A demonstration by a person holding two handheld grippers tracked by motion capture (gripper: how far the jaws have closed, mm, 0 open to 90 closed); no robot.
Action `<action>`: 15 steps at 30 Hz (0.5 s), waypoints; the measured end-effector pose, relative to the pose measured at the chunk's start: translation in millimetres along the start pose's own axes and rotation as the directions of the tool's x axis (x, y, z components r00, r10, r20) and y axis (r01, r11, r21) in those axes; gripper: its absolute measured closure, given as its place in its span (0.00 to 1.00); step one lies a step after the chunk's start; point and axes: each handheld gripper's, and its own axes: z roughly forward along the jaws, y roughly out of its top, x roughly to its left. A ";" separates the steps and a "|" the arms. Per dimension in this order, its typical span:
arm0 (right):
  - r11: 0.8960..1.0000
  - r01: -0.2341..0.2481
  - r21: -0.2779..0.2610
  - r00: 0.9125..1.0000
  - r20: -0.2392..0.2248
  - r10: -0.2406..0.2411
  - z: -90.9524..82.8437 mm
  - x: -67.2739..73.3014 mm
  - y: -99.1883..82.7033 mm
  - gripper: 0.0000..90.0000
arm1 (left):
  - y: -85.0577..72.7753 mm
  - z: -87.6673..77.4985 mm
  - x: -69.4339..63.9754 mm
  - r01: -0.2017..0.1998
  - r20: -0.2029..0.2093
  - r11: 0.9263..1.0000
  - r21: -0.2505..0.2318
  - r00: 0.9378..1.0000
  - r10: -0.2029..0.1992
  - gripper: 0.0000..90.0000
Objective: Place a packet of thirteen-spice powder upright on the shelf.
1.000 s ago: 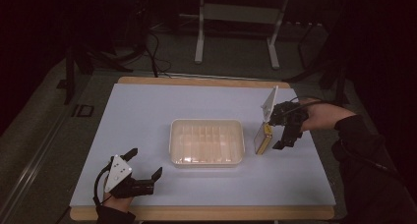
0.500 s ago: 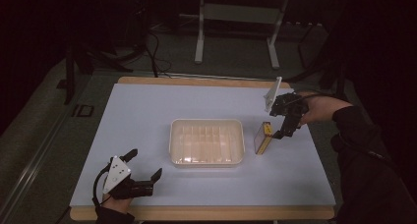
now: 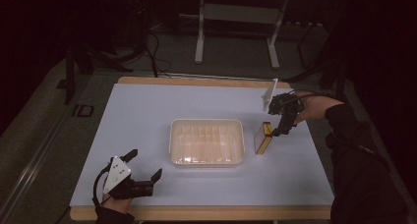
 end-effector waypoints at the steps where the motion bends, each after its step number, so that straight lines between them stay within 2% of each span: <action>1: 1.000 0.006 -0.001 1.000 -0.001 -0.006 2.0 -0.4 0.1 0.18 | 0.0 0.0 0.1 0.000 0.000 1.000 0.000 1.000 0.000 0.00; 13: 1.000 0.006 0.028 0.998 -0.062 -0.004 27.1 -2.6 3.7 0.20 | -0.4 0.9 -0.1 -0.003 0.001 1.000 0.009 1.000 0.003 0.00; 15: 0.999 -0.002 0.036 0.997 -0.072 0.005 28.6 -3.0 4.0 0.23 | -0.4 1.2 -0.2 -0.005 0.002 1.000 0.010 1.000 0.005 0.00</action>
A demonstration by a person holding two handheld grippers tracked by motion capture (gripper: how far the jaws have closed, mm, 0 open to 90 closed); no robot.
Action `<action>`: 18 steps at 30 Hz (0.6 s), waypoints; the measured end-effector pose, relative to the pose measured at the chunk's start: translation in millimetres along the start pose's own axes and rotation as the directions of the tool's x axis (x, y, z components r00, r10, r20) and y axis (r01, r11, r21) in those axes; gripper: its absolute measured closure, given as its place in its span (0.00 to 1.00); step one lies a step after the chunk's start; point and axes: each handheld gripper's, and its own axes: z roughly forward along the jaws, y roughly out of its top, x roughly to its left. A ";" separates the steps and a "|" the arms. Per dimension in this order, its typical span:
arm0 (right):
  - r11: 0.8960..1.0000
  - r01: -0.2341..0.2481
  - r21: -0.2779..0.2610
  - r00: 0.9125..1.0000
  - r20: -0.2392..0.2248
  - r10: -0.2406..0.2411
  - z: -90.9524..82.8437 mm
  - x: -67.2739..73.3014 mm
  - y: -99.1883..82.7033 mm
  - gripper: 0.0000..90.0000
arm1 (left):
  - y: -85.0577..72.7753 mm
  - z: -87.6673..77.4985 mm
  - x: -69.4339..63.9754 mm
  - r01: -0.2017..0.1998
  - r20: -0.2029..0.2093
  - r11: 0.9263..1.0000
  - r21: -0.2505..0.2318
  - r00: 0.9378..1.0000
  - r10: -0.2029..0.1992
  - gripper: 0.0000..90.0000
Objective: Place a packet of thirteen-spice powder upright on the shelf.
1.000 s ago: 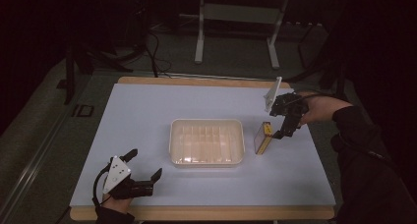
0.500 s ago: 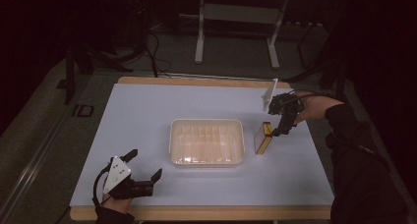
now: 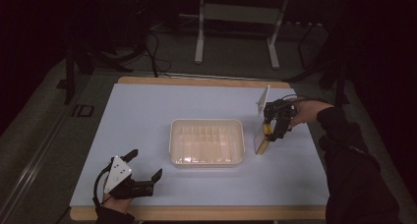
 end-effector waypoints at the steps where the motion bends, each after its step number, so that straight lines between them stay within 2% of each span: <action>1: 1.000 -0.002 -0.001 1.000 -0.007 0.002 0.2 -0.1 0.3 0.23 | 0.0 0.1 0.0 0.000 0.000 1.000 0.000 1.000 0.000 0.00; 14: 1.000 0.004 0.004 1.000 -0.027 -0.004 6.9 -3.5 4.2 0.26 | -0.3 0.3 -0.2 -0.005 0.002 1.000 0.006 1.000 0.005 0.00; 18: 1.000 0.011 0.024 1.000 -0.023 -0.010 8.9 -2.8 6.0 0.34 | -0.3 0.3 -0.1 -0.005 0.001 1.000 0.006 1.000 0.005 0.00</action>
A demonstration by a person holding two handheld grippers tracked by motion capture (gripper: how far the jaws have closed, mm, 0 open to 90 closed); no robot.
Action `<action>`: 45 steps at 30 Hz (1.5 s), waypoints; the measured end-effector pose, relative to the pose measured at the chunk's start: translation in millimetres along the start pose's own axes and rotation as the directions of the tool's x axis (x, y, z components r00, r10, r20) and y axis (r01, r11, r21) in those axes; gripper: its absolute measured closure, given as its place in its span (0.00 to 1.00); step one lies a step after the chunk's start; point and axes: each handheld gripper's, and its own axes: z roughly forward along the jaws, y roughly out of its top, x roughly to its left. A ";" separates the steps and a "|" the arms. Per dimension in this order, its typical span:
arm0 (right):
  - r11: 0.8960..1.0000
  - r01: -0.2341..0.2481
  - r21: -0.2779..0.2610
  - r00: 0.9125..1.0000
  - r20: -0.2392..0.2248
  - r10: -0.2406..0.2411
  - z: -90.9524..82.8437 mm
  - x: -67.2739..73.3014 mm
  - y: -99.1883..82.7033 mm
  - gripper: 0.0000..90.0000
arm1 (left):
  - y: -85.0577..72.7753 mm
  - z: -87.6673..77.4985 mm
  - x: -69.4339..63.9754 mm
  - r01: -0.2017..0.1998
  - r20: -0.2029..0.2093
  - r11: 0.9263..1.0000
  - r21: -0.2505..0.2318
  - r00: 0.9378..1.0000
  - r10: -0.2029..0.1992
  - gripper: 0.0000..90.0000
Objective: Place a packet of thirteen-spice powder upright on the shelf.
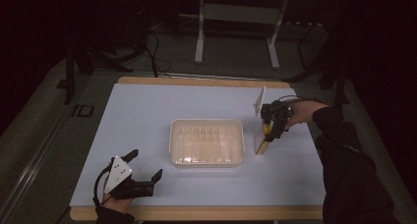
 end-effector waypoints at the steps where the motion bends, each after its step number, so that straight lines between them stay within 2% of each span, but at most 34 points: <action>1: 1.000 0.006 0.001 1.000 0.005 -0.006 0.7 0.0 0.6 0.34 | 0.0 0.0 0.0 0.000 0.000 1.000 0.000 1.000 0.000 0.00; 8: 1.000 0.014 0.024 1.000 0.001 -0.014 -2.7 2.5 0.3 0.35 | 0.0 0.1 0.0 0.002 0.002 1.000 -0.001 1.000 -0.002 0.00; 11: 1.000 0.017 0.010 1.000 -0.009 -0.017 -7.7 3.5 -0.1 0.35 | 0.1 0.1 0.4 0.004 0.002 1.000 -0.002 1.000 -0.004 0.00; 17: 0.999 0.029 0.027 1.000 -0.009 -0.029 -18.2 8.3 0.3 0.35 | 0.2 0.3 -0.1 0.005 0.002 1.000 -0.003 1.000 -0.005 0.00; 24: 1.000 0.026 0.000 1.000 0.000 -0.026 -32.3 12.8 1.1 0.35 | 0.2 0.4 -0.2 0.004 0.003 1.000 -0.002 1.000 -0.004 0.00; 32: 0.999 0.038 -0.007 0.999 0.012 -0.038 -47.3 19.4 5.1 0.35 | 0.3 0.4 -0.7 0.004 0.005 1.000 -0.002 1.000 -0.004 0.00; 38: 0.998 0.059 -0.031 0.998 0.026 -0.058 -64.5 27.8 13.3 0.35 | 0.6 1.1 -0.9 0.003 0.010 1.000 -0.001 1.000 -0.003 0.00; 45: 0.997 0.068 -0.036 0.997 0.033 -0.066 -76.0 33.3 22.4 0.35 | 0.6 1.6 -2.2 -0.001 0.016 1.000 0.003 1.000 0.001 0.00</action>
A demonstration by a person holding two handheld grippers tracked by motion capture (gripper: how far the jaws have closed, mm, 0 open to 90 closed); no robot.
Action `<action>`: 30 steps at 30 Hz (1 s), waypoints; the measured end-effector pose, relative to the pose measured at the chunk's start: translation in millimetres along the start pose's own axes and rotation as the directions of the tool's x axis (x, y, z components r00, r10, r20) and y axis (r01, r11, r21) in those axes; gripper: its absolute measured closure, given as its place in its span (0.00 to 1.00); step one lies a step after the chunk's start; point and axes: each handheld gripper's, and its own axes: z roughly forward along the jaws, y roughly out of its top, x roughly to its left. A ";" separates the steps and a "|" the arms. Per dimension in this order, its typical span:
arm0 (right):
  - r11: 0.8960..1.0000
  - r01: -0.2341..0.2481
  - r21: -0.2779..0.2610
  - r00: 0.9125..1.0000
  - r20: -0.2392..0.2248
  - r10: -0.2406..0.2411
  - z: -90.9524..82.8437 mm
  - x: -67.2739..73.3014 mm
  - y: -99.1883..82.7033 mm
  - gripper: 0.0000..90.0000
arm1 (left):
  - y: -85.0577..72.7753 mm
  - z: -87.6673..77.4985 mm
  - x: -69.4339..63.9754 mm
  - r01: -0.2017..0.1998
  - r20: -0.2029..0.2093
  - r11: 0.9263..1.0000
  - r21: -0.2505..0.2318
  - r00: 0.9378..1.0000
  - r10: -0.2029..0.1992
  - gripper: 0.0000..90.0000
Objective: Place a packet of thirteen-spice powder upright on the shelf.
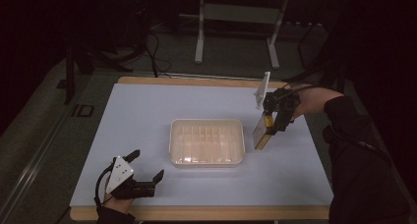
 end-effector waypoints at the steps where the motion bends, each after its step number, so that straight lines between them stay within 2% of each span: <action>1: 1.000 0.001 -0.002 1.000 -0.004 -0.001 -1.7 0.6 1.6 0.35 | -0.1 -0.2 -0.1 0.001 0.001 1.000 0.000 1.000 -0.001 0.00; 8: 1.000 -0.004 -0.007 1.000 -0.002 0.004 -13.3 5.0 14.1 0.35 | 0.3 0.7 -0.2 0.004 0.002 1.000 -0.003 1.000 -0.004 0.00; 10: 1.000 0.007 -0.020 1.000 -0.003 -0.007 -15.1 5.9 17.6 0.35 | 0.4 0.9 -0.3 0.003 0.003 1.000 -0.002 1.000 -0.003 0.00; 15: 0.999 -0.001 -0.040 1.000 -0.006 0.000 -18.1 7.5 24.5 0.35 | 0.5 2.2 -0.7 -0.005 0.007 1.000 0.008 1.000 0.005 0.00; 20: 0.998 0.016 -0.066 1.000 -0.005 -0.016 -19.4 9.4 30.1 0.35 | 0.6 2.3 -1.0 -0.003 0.011 1.000 0.005 1.000 0.003 0.00; 24: 0.994 0.036 -0.104 0.999 -0.010 -0.037 -19.6 11.9 41.1 0.35 | 0.8 2.1 -0.7 0.001 0.012 1.000 0.001 1.000 -0.001 0.00; 30: 0.990 0.063 -0.129 0.998 -0.009 -0.064 -16.6 12.9 53.7 0.35 | 0.8 1.8 -0.4 0.001 0.013 1.000 0.000 1.000 -0.001 0.00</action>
